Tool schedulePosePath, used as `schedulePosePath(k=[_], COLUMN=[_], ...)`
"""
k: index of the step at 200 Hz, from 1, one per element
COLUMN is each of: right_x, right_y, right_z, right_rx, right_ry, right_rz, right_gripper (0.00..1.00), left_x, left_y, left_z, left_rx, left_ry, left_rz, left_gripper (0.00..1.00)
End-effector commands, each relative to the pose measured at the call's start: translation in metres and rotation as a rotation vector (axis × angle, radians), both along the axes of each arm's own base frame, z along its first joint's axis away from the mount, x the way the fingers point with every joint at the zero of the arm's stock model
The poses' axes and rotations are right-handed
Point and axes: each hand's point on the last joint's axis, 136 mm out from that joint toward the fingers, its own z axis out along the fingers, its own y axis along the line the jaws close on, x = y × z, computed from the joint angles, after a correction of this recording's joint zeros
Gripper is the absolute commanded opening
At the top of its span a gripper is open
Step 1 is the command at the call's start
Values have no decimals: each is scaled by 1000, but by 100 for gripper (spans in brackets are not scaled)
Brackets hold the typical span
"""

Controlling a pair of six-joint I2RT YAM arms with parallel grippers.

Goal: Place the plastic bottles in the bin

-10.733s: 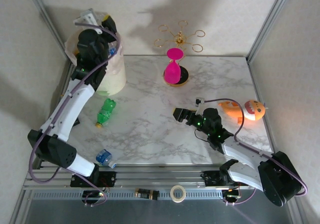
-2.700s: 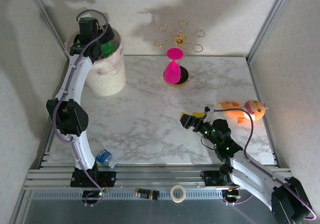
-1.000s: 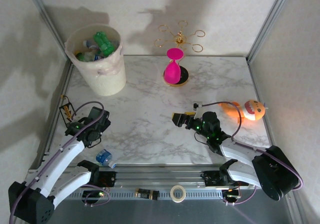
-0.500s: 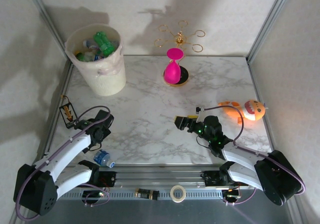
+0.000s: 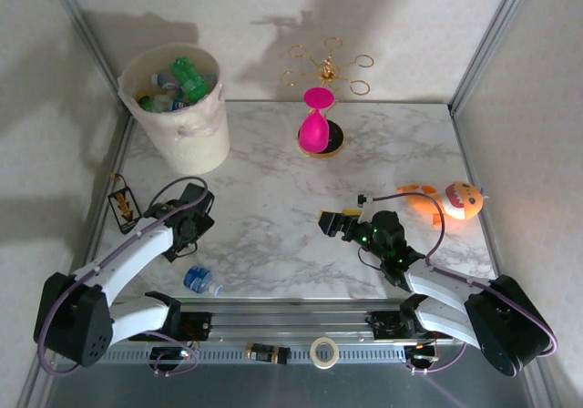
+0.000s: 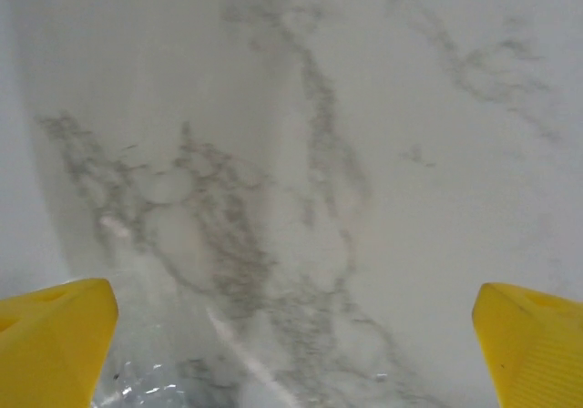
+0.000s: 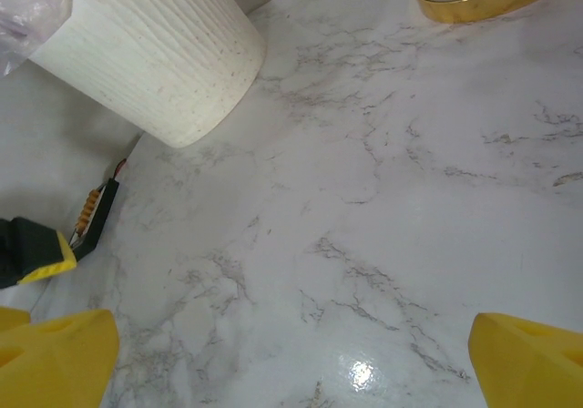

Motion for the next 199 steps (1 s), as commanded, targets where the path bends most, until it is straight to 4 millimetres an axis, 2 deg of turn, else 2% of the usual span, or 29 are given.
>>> schedulePosePath(k=[1, 18, 38, 89, 123, 139, 181, 199], right_x=[1, 1, 1, 4, 6, 6, 5, 5], right_y=[-1, -3, -4, 3, 7, 7, 7, 5], right_z=[2, 1, -3, -6, -7, -8, -6, -6], right_rx=[-14, -16, -20, -30, -31, -29, -33, -46], right_ry=[-16, -14, -10, 2, 8, 12, 18, 13], right_rz=[-8, -18, -23, 3, 14, 16, 19, 10], right_gripper=[99, 99, 99, 99, 99, 99, 99, 99], left_x=[33, 35, 24, -30, -47, -45, -19, -15], left_y=[-12, -9, -8, -8, -3, -5, -20, -19], left_z=[32, 48, 51, 18, 7, 0, -15, -22], left_rx=[-29, -7, -26, -118, -127, -141, -193, -175], left_ry=[-100, -104, -89, 2, 14, 9, -36, -27], left_rz=[-10, -12, 5, 89, 124, 127, 112, 106], left_gripper=[99, 100, 100, 100, 100, 100, 100, 100])
